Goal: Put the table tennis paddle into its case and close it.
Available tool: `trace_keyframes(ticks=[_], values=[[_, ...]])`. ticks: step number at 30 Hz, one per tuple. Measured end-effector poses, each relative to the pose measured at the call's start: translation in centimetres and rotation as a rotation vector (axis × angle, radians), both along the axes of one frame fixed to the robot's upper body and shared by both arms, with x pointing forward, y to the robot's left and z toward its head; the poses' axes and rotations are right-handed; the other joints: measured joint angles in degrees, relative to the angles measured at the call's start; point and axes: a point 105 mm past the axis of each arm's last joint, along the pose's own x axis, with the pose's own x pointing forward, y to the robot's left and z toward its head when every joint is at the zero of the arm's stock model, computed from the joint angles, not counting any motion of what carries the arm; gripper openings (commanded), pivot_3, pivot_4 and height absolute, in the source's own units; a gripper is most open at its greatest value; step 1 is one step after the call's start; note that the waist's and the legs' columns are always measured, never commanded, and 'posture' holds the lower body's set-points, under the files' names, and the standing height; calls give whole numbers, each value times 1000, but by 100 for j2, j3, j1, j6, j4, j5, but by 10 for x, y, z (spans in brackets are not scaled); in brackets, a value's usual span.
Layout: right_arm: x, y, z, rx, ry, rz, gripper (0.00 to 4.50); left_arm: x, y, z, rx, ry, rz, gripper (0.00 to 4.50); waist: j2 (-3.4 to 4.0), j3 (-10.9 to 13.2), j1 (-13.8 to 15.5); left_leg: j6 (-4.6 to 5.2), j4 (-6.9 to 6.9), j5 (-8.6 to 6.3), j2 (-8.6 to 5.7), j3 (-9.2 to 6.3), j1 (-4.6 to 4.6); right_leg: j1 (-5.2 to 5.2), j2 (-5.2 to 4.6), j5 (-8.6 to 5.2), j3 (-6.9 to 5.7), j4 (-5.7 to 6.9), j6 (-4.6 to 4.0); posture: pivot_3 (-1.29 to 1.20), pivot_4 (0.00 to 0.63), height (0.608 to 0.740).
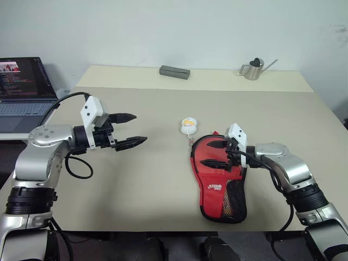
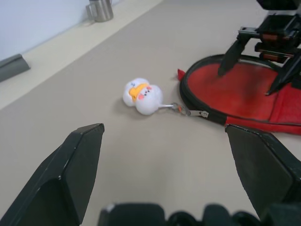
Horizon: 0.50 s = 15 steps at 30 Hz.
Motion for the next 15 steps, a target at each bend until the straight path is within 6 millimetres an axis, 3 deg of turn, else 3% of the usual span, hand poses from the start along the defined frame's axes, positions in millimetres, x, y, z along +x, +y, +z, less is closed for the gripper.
trace_keyframes(ticks=[8, 15], values=[[4, -10, -23, -56, 13, -26, 4454, 2, -6, -6, -16, 21, -17, 4500, 0, 0, -1, -1, 1, 1, -2, 0, 7, -1, 0, -1, 1, 18, -1, 0, 150, 740], [6, -6, -27, -51, -19, -22, 4454, 12, -11, -12, -29, 51, -3, 4500, -1, -1, -12, -1, 2, 1, -2, -1, 10, 1, 2, -1, 1, 21, -1, 0, 150, 740]])
